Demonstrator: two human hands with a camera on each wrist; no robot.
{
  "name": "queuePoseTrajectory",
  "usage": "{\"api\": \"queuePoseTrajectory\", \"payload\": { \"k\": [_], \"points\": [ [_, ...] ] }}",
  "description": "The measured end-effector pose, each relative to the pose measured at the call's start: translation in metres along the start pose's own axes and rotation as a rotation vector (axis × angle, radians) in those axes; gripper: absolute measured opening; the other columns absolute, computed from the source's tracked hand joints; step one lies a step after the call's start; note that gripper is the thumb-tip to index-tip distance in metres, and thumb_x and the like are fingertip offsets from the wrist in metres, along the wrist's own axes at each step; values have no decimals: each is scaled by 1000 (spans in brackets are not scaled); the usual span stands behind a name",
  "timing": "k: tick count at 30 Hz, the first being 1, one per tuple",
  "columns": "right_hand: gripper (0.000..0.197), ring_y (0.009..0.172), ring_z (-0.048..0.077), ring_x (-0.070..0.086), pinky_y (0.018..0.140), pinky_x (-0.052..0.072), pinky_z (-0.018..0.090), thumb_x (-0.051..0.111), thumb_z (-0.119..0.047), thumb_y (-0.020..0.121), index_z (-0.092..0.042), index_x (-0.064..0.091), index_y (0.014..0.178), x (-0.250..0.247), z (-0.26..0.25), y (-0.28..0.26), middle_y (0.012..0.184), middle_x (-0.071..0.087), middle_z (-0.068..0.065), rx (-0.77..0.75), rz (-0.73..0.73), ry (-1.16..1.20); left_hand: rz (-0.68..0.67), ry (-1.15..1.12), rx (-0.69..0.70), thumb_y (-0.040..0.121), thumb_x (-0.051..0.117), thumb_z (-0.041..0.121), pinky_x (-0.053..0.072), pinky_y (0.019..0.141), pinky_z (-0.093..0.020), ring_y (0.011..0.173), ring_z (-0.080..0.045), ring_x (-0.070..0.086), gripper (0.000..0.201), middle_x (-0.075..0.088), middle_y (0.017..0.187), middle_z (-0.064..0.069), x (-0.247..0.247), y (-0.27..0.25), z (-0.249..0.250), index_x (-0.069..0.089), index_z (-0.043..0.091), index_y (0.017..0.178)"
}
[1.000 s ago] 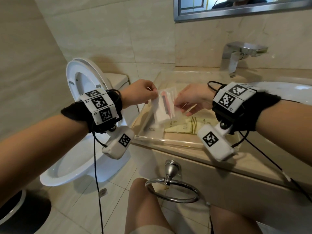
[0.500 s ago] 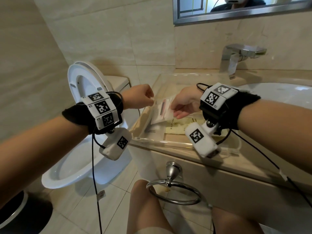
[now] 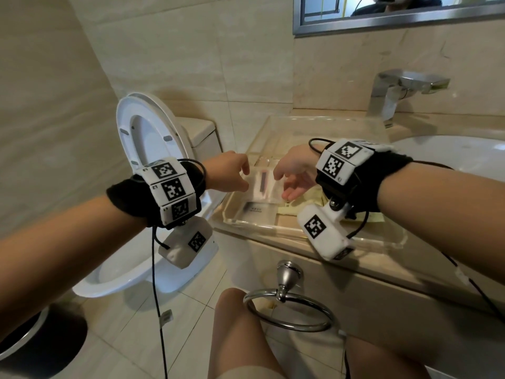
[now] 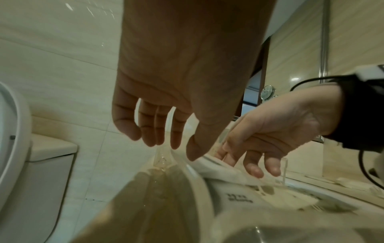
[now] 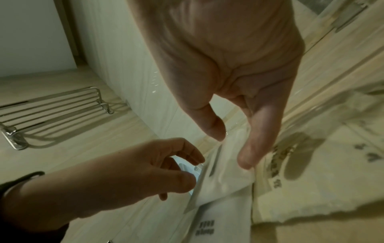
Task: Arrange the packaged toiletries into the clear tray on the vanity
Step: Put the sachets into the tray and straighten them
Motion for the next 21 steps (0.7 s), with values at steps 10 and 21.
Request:
{"api": "queuePoseTrajectory", "payload": {
  "k": [10,21],
  "points": [
    [35,62,22,57,38,51,25,35,-7,100,10,34,131,8,-2,1,112,60,23,-3,-34,28,-3,-56,-20,87,58,35,42,92,-30,113,-22,50,52,44,132,-6,0,-1,5,42,14,132],
    [16,64,17,56,46,54,26,38,-8,98,-1,45,111,-64,40,-29,79,53,7,-73,100,113,113,-158,119,90,55,20,39,82,-23,112,-20,54,33,57,126,-4,-41,21,86,55,11,121]
  ]
}}
Point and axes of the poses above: each hand's wrist, its own y-axis towards the middle knuckle, its own x-axis out of the palm, z = x × y, the point moved 2 cm from there along y, towards the middle knuckle
